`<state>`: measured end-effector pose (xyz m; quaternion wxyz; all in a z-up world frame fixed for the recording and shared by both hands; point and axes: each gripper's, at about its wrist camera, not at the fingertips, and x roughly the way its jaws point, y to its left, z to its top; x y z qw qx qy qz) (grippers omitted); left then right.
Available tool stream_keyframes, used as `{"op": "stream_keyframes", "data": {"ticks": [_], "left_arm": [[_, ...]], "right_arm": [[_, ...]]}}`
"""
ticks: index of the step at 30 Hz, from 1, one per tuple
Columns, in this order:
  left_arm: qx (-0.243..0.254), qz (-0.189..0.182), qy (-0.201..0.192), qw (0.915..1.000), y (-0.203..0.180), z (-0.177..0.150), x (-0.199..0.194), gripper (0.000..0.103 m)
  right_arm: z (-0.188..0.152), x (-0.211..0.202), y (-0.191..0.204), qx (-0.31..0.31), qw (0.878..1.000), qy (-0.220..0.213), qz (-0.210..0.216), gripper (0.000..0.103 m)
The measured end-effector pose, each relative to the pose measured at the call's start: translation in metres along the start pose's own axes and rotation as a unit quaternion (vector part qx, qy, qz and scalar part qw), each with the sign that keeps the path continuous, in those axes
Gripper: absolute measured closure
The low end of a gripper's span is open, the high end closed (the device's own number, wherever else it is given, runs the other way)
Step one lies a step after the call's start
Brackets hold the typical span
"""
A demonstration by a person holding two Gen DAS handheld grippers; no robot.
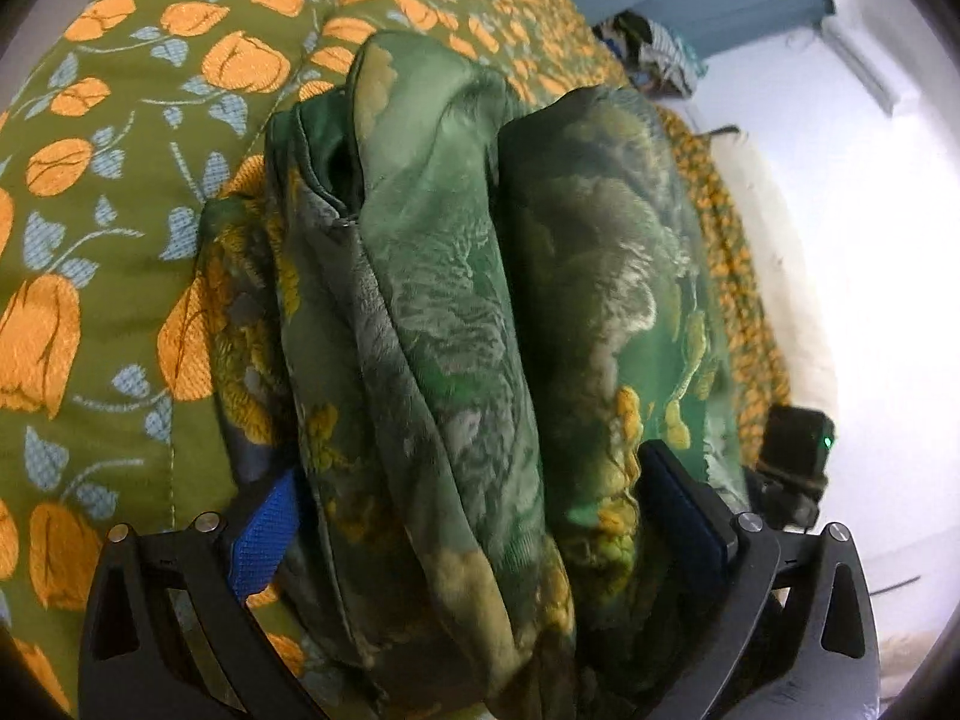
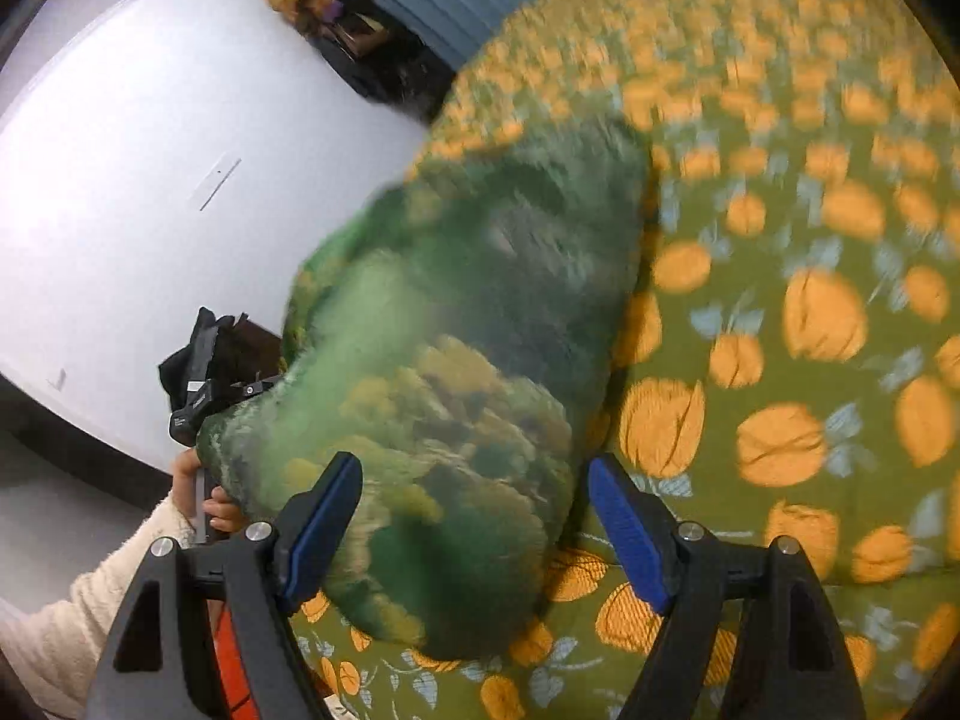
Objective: Fold large clothes
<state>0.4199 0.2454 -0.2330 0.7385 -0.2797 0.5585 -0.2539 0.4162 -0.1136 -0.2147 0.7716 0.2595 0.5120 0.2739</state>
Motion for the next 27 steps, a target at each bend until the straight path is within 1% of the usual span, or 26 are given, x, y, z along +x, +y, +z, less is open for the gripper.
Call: {"op": "stream_keyframes", "data": {"ticks": [1,2,3,4,6,7,8,9,12,15,16,17,18,19,20,22,23,27], "left_arm": [[0.003,0.003,0.003,1.0,0.0,0.001,0.003,0.0],[0.005,0.003,0.005,1.0,0.0,0.003,0.005,0.0],[0.005,0.002,0.007,1.0,-0.001,0.005,0.007,0.0],[0.005,0.0,0.01,0.9999,0.0,0.007,0.009,0.0],[0.005,-0.004,0.01,0.9999,0.0,0.01,0.017,0.0],[0.005,-0.006,0.009,0.9999,0.004,0.019,0.02,0.0],[0.006,-0.008,0.007,0.9999,0.005,0.02,0.021,0.0],[0.007,-0.01,0.004,0.9999,0.008,0.02,0.021,0.0],[0.008,-0.012,-0.011,0.9998,0.01,0.025,0.023,0.0],[0.004,-0.013,-0.032,0.9994,0.01,0.024,0.024,0.0],[0.002,-0.01,-0.033,0.9994,0.009,0.024,0.026,0.0],[0.0,-0.001,-0.029,0.9996,0.007,0.025,0.029,0.002],[-0.001,0.006,-0.03,0.9995,0.002,0.025,0.028,0.009],[0.0,-0.001,-0.035,0.9994,-0.003,0.024,0.026,0.036],[-0.008,-0.008,-0.039,0.9992,-0.007,0.022,0.024,0.044],[-0.002,-0.014,-0.052,0.9986,-0.018,0.019,0.019,0.053],[0.001,-0.014,-0.055,0.9984,-0.022,0.018,0.016,0.055],[0.022,-0.025,-0.078,0.9964,-0.043,0.018,-0.004,0.057]], "right_arm": [[0.0,0.009,-0.008,0.011,1.0,0.014,0.01,0.023],[0.0,0.015,-0.012,0.019,0.999,0.018,0.026,0.023],[0.002,0.021,-0.017,0.029,0.998,0.015,0.054,0.023],[0.004,0.025,-0.019,0.035,0.997,0.013,0.069,0.023],[0.012,0.038,-0.02,0.042,0.996,0.009,0.079,0.018],[0.015,0.043,-0.019,0.041,0.996,0.009,0.082,0.014],[0.019,0.05,-0.018,0.04,0.996,0.012,0.084,0.01],[0.023,0.06,-0.018,0.042,0.995,0.021,0.088,0.01],[0.03,0.08,-0.018,0.044,0.995,0.037,0.081,0.007],[0.036,0.086,-0.009,0.025,0.997,0.047,0.062,0.008],[0.035,0.087,-0.005,0.015,0.997,0.047,0.052,0.012],[0.036,0.087,0.001,-0.002,0.998,0.045,0.038,0.021],[0.035,0.083,0.012,-0.029,0.999,0.038,0.018,0.025],[0.033,0.08,0.02,-0.047,0.998,0.032,0.007,0.033],[0.032,0.078,0.027,-0.06,0.998,0.027,0.002,0.04],[0.03,0.072,0.041,-0.083,0.996,0.016,-0.006,0.044],[0.029,0.068,0.047,-0.093,0.996,0.009,-0.003,0.045],[0.025,0.052,0.074,-0.137,0.99,-0.018,0.016,0.046]]}}
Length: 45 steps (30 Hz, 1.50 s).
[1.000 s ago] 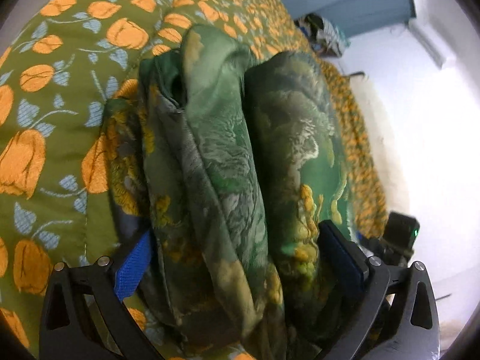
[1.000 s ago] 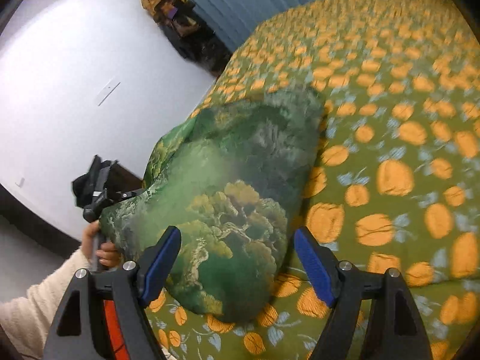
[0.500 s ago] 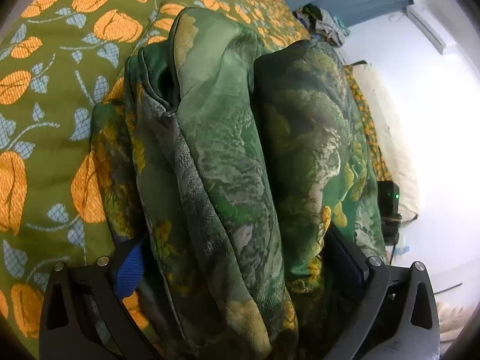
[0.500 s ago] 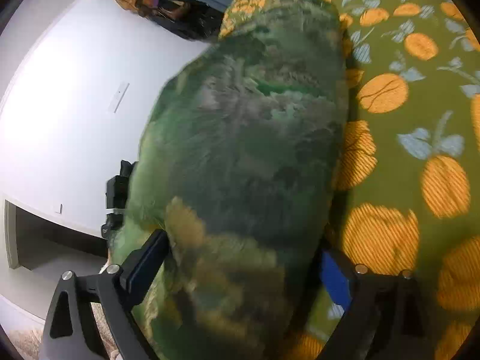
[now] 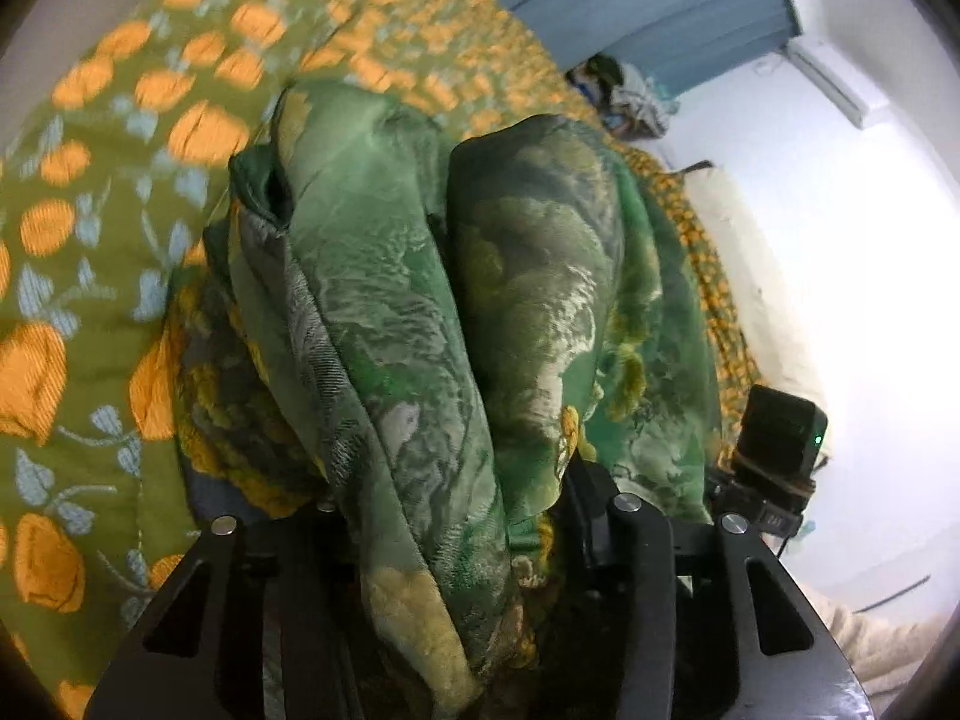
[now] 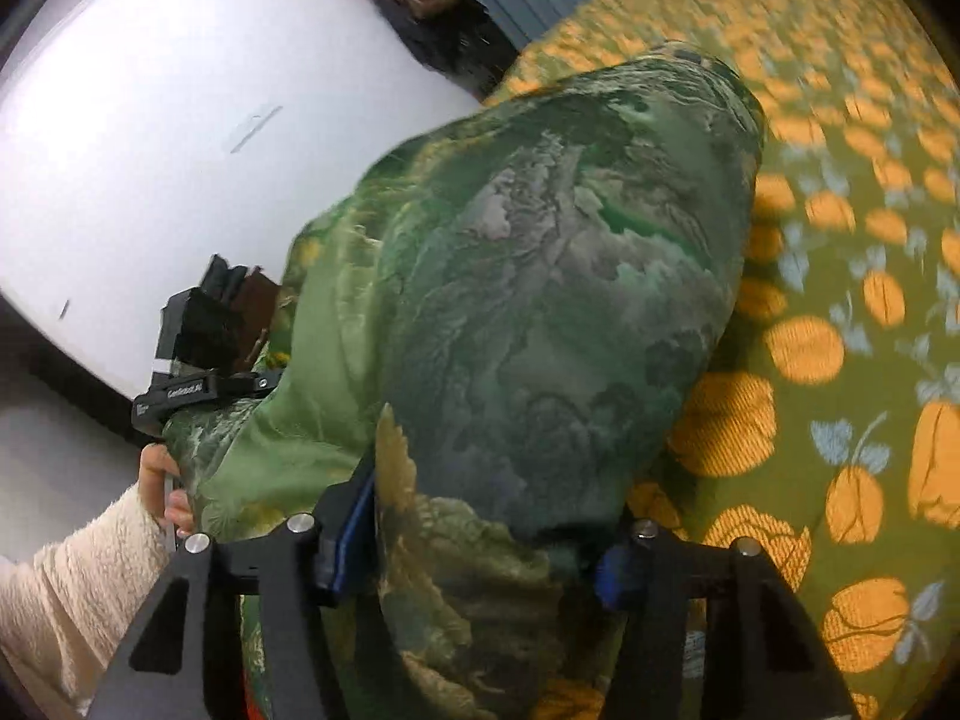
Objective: Fold large clothes
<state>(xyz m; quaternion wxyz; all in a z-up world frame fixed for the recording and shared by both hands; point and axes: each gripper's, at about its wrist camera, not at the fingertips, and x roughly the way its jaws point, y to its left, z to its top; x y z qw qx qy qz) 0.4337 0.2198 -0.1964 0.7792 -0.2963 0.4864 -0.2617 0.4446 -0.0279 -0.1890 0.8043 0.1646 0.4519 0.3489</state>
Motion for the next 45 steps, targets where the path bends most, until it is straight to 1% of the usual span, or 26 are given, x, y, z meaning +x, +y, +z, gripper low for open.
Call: {"op": "stream_keyframes", "data": {"ticks": [3,6,8,11,12,16,18,19,20,21,23,24,25,26,29,31,33,34,35,36,37,38,40,41,42,45], "left_arm": [[0.016,-0.009,-0.024,0.9995,-0.018,0.017,-0.016,0.057],[0.028,-0.015,-0.044,0.9985,-0.03,0.042,-0.02,0.057],[0.035,-0.013,-0.055,0.9978,-0.036,0.062,-0.017,0.057],[0.042,-0.008,-0.066,0.9969,-0.04,0.097,-0.004,0.057],[0.042,-0.006,-0.07,0.9967,-0.04,0.112,0.005,0.057],[0.05,0.018,-0.063,0.9966,-0.029,0.144,0.047,0.056],[0.05,0.036,-0.05,0.9969,-0.013,0.15,0.074,0.049],[0.042,0.049,-0.042,0.997,-0.005,0.15,0.089,0.042],[0.028,0.062,-0.032,0.9972,0.008,0.148,0.105,0.035],[0.016,0.062,-0.028,0.9975,0.018,0.145,0.115,0.031],[0.009,0.041,-0.042,0.9982,0.026,0.137,0.119,0.019],[0.014,0.037,-0.052,0.9979,0.024,0.133,0.116,0.016],[0.021,0.041,-0.057,0.9973,0.021,0.131,0.112,0.01],[0.031,0.056,-0.06,0.9961,0.015,0.128,0.105,0.008],[0.057,0.095,-0.067,0.9915,0.0,0.115,0.079,0.007],[0.082,0.139,-0.089,0.9829,-0.015,0.108,0.056,0.007],[0.118,0.187,-0.111,0.969,-0.037,0.091,0.031,0.003],[0.139,0.215,-0.122,0.959,-0.05,0.083,0.022,0.002],[0.162,0.244,-0.139,0.9461,-0.065,0.073,0.013,0.001],[0.177,0.263,-0.15,0.9367,-0.075,0.071,0.011,0.001],[0.197,0.286,-0.165,0.9231,-0.089,0.065,0.008,0.001],[0.212,0.297,-0.18,0.9133,-0.101,0.058,0.005,0.001],[0.235,0.305,-0.2,0.901,-0.118,0.043,-0.006,0.001],[0.243,0.307,-0.209,0.8962,-0.131,0.033,-0.011,0.0],[0.247,0.309,-0.213,0.8932,-0.141,0.03,-0.01,0.0],[0.253,0.32,-0.22,0.8863,-0.168,0.011,-0.012,0.0]], "right_arm": [[0.012,-0.012,0.016,-0.023,0.999,-0.025,0.013,0.046],[0.043,-0.021,0.018,-0.042,0.998,-0.049,0.026,0.046],[0.064,-0.021,0.012,-0.048,0.997,-0.059,0.029,0.046],[0.094,-0.029,-0.014,-0.05,0.996,-0.07,0.03,0.046],[0.105,-0.026,-0.021,-0.05,0.996,-0.072,0.029,0.046],[0.126,-0.009,-0.057,-0.043,0.997,-0.068,0.022,0.046],[0.134,0.005,-0.086,-0.029,0.998,-0.055,0.015,0.046],[0.134,0.01,-0.098,-0.019,0.999,-0.048,0.014,0.044],[0.132,0.019,-0.115,0.0,0.999,-0.033,0.013,0.042],[0.133,0.027,-0.127,0.014,1.0,-0.02,0.009,0.04],[0.12,0.042,-0.156,0.061,0.998,0.008,0.018,0.025],[0.113,0.041,-0.164,0.074,0.997,0.002,0.029,0.02],[0.109,0.036,-0.165,0.076,0.997,-0.012,0.031,0.011],[0.107,0.027,-0.164,0.077,0.996,-0.028,0.027,0.004],[0.102,-0.001,-0.153,0.076,0.996,-0.053,-0.012,0.002],[0.1,-0.024,-0.14,0.058,0.994,-0.069,-0.054,0.002],[0.09,-0.052,-0.11,0.01,0.988,-0.085,-0.13,0.002],[0.087,-0.061,-0.098,-0.012,0.984,-0.09,-0.156,0.002],[0.082,-0.072,-0.084,-0.035,0.978,-0.094,-0.183,0.002],[0.073,-0.086,-0.062,-0.06,0.968,-0.103,-0.221,0.002],[0.069,-0.094,-0.05,-0.074,0.961,-0.109,-0.244,0.002],[0.068,-0.102,-0.041,-0.086,0.953,-0.117,-0.266,0.002],[0.065,-0.118,-0.025,-0.101,0.939,-0.136,-0.298,0.002],[0.057,-0.13,-0.008,-0.105,0.932,-0.148,-0.313,0.002],[0.059,-0.139,-0.003,-0.105,0.928,-0.157,-0.321,0.002],[0.041,-0.167,0.025,-0.103,0.912,-0.195,-0.346,0.002]]}}
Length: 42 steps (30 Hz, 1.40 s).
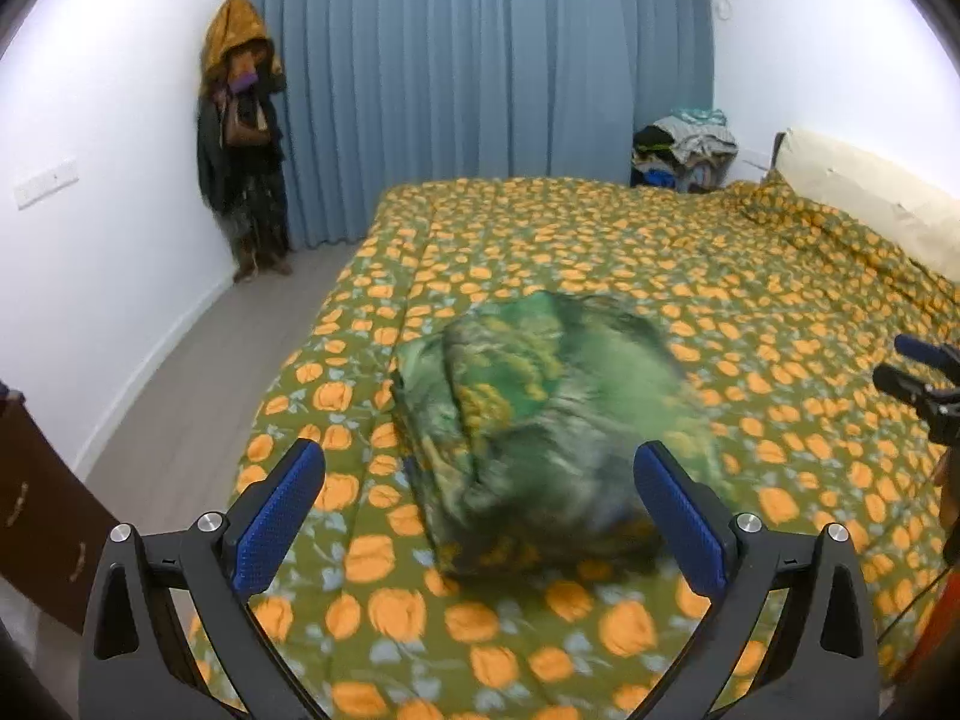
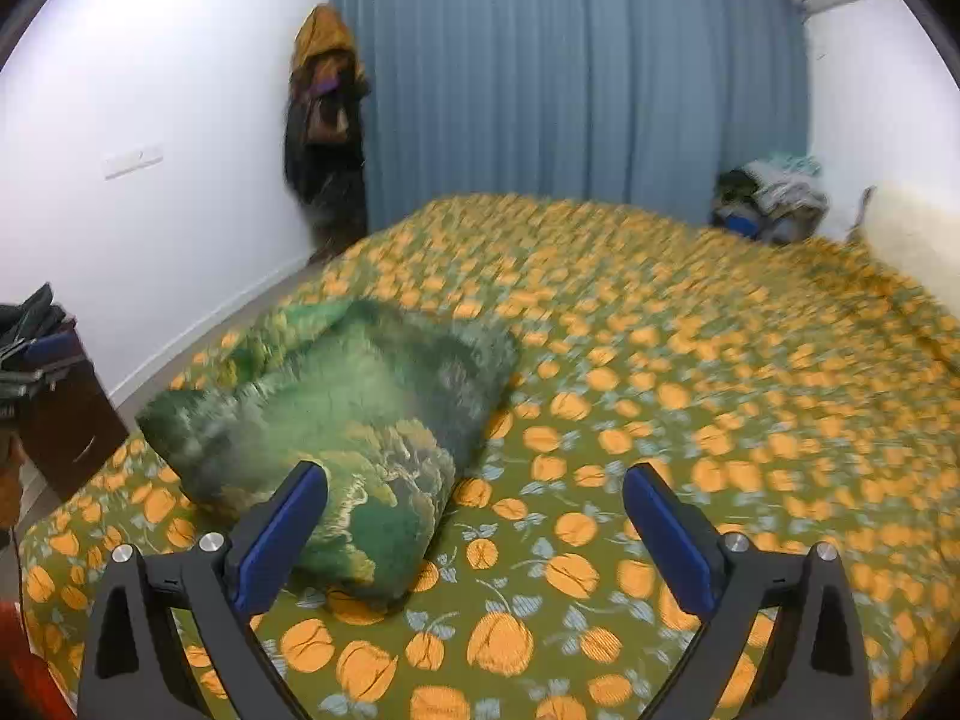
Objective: Fold large clothes
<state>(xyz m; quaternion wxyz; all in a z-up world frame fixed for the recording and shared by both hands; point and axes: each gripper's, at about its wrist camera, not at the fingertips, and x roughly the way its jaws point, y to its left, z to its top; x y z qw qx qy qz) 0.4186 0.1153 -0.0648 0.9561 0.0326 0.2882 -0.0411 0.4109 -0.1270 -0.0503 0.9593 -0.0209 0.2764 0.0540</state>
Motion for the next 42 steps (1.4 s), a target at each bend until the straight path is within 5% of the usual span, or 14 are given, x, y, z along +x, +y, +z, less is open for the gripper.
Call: {"op": "stream_keyframes", "data": {"ticks": [5,11,15,22,25,29,36,42], "left_arm": [[0.01,0.06,-0.05,0.9969,-0.035,-0.018,-0.05,0.0],[0.027,0.101,-0.054,0.993,-0.07,-0.028,-0.083,0.0],[0.029,0.098,-0.044,0.9937,-0.089,-0.035,-0.092,0.0],[-0.037,0.044,-0.003,0.9983,-0.094,-0.044,-0.104,0.0],[-0.036,0.06,0.005,0.9976,-0.097,-0.046,-0.112,0.0],[-0.039,0.061,-0.001,0.9973,-0.101,-0.049,-0.127,0.0],[-0.047,0.072,-0.025,0.996,-0.108,-0.047,-0.147,0.0],[-0.048,0.095,0.014,0.9942,-0.107,-0.052,-0.14,0.0]], "right_arm": [[-0.007,-0.035,-0.002,0.012,0.999,0.005,-0.029,0.002],[-0.019,-0.057,-0.002,0.015,0.999,0.033,-0.035,0.002],[-0.026,-0.081,0.002,0.0,0.998,0.027,-0.051,0.002],[-0.038,-0.106,0.005,0.001,0.997,0.04,-0.063,0.002],[-0.044,-0.112,0.007,-0.003,0.997,0.038,-0.066,0.002],[-0.045,-0.138,0.001,0.036,0.998,-0.018,-0.039,0.002],[-0.043,-0.136,0.015,0.007,0.999,0.016,-0.028,0.002],[-0.049,-0.138,0.036,-0.03,0.999,0.033,-0.023,0.002]]}}
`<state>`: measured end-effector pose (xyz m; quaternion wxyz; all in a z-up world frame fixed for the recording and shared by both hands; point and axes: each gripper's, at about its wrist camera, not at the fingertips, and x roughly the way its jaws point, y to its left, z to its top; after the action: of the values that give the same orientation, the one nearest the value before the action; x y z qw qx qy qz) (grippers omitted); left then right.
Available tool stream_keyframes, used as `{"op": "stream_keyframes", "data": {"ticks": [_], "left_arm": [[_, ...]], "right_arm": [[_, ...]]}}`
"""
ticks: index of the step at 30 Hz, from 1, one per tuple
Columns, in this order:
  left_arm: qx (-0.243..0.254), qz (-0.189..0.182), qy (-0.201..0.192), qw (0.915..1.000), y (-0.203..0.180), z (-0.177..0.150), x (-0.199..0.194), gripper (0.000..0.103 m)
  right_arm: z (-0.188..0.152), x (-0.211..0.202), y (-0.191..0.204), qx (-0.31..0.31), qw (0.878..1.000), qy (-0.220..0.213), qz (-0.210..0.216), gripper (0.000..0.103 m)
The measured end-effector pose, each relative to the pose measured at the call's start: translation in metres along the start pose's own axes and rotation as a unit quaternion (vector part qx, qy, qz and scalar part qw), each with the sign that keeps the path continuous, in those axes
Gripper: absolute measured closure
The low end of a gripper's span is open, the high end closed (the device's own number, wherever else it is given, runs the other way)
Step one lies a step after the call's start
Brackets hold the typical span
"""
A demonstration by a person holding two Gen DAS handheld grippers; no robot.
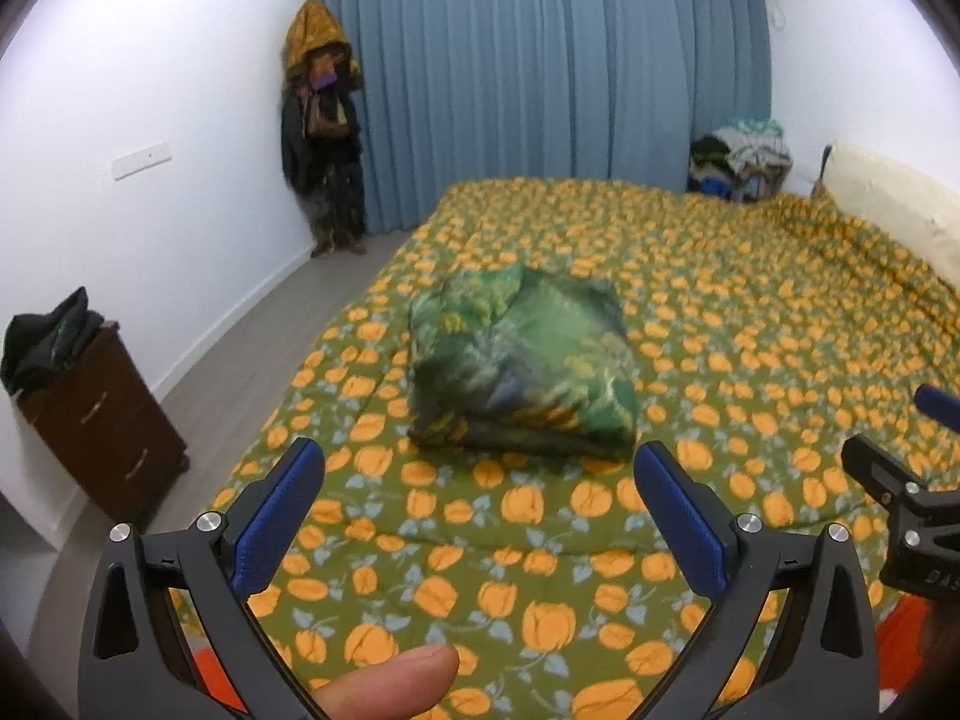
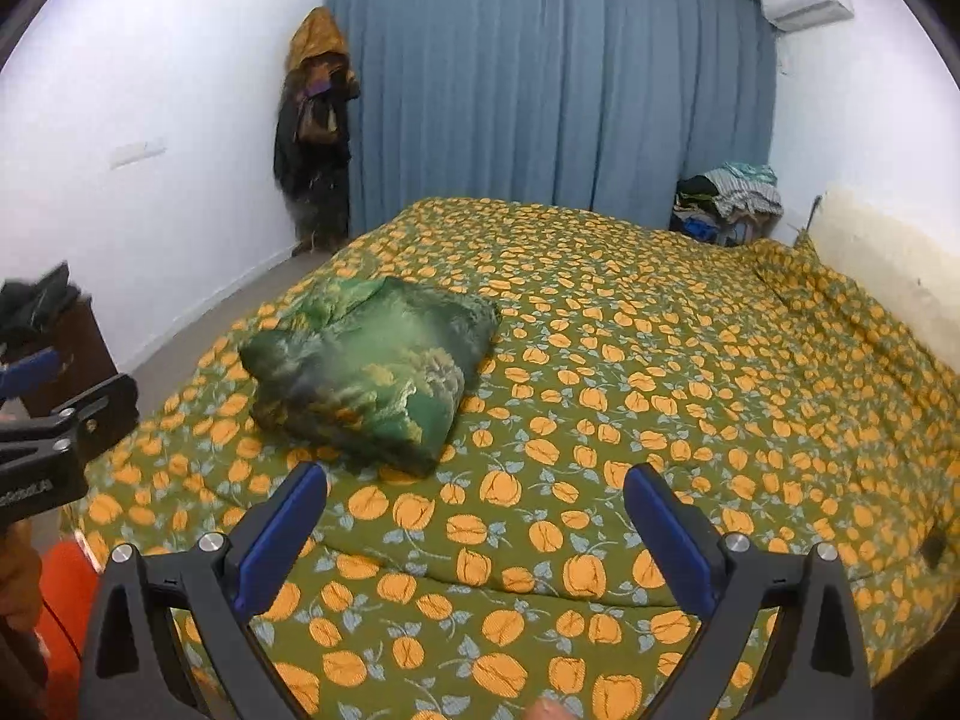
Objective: Fold large clothes
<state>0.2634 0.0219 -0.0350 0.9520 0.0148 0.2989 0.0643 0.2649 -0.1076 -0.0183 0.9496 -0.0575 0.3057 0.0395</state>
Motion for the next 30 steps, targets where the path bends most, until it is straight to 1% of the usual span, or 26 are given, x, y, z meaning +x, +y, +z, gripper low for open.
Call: {"op": "stream_keyframes", "data": {"ticks": [4,8,10,16,19,21,27,30], "left_arm": [[-0.01,0.014,0.019,0.9997,0.005,-0.005,0.002,0.0],[-0.016,0.009,0.033,0.9993,0.008,-0.006,0.003,0.0],[-0.016,0.01,0.033,0.9993,0.008,-0.006,0.001,0.0],[-0.015,-0.001,0.042,0.999,0.007,-0.006,-0.002,0.0],[-0.009,-0.011,0.048,0.9987,0.006,-0.007,-0.002,0.0],[-0.002,-0.011,0.055,0.9984,0.004,-0.007,-0.003,0.0],[0.003,-0.026,0.055,0.9981,0.0,-0.006,-0.01,0.0],[0.011,-0.015,0.055,0.9983,-0.003,-0.005,-0.012,0.0]], "right_arm": [[-0.002,-0.001,0.005,-0.001,1.0,0.007,0.0,0.001],[-0.003,0.0,0.01,0.0,1.0,0.017,0.003,0.001],[-0.004,0.0,0.013,0.001,1.0,0.021,0.011,0.001],[-0.004,-0.003,0.024,-0.008,0.999,0.03,0.03,0.001],[-0.003,-0.007,0.027,-0.012,0.999,0.029,0.027,0.001],[-0.002,-0.007,0.028,-0.014,0.999,0.03,0.021,0.001],[0.0,-0.01,0.03,-0.012,0.999,0.039,0.01,0.001],[0.0,-0.012,0.03,-0.01,0.999,0.042,0.016,0.001]]}}
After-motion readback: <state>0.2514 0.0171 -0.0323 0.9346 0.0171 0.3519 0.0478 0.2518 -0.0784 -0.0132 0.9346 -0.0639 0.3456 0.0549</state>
